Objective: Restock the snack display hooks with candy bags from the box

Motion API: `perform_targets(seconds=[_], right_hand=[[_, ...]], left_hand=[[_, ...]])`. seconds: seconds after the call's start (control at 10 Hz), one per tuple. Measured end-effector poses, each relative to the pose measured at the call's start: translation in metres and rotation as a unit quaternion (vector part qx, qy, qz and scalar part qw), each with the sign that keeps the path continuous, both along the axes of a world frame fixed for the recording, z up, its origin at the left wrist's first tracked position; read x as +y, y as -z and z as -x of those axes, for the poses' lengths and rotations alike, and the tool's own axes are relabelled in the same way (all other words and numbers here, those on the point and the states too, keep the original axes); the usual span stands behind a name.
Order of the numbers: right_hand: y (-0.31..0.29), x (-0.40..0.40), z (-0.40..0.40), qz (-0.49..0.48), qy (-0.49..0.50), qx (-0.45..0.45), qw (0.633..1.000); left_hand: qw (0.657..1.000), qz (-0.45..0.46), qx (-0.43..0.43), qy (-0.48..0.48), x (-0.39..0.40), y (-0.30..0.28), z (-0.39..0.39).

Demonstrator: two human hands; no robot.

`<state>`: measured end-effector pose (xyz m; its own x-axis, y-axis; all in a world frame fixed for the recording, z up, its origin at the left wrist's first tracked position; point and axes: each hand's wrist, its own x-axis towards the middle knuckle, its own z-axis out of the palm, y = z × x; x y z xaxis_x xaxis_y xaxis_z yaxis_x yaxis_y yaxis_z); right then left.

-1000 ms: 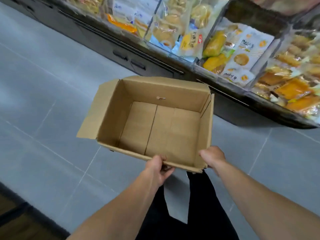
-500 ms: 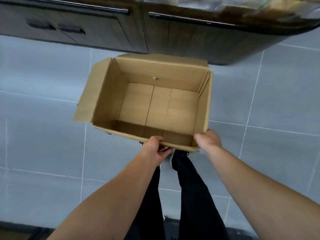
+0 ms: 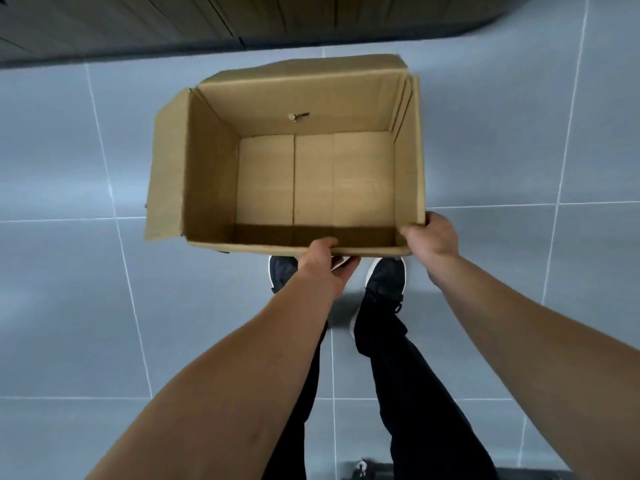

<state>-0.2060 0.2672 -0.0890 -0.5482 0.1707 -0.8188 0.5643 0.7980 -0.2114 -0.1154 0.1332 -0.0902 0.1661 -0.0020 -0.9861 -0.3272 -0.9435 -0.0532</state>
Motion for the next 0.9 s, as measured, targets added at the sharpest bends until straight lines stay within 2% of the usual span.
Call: perform_targets(seconds=[0.3,0.5,0.7,0.8,0.9], right_hand=[[0.099,0.003,0.031,0.090,0.022,0.076,0.993],[0.119,-0.020,0.062,0.094,0.025,0.104,0.990],[0.097,-0.026,0.068,0.066,0.017,0.070,0.995],[0.058,-0.022,0.053,0.064,-0.016,0.038,0.997],[0.007,-0.021,0.039,0.046,-0.047,0.014,0.998]], left_hand=[[0.998,0.035,0.035,0.051,-0.008,0.090,0.050],[0.997,0.018,0.068,0.039,-0.035,0.102,0.080],[0.995,-0.012,0.095,0.031,-0.033,0.080,0.065],[0.994,-0.006,0.093,0.047,-0.036,0.049,0.048],[0.987,0.015,0.109,0.117,-0.042,0.004,0.039]])
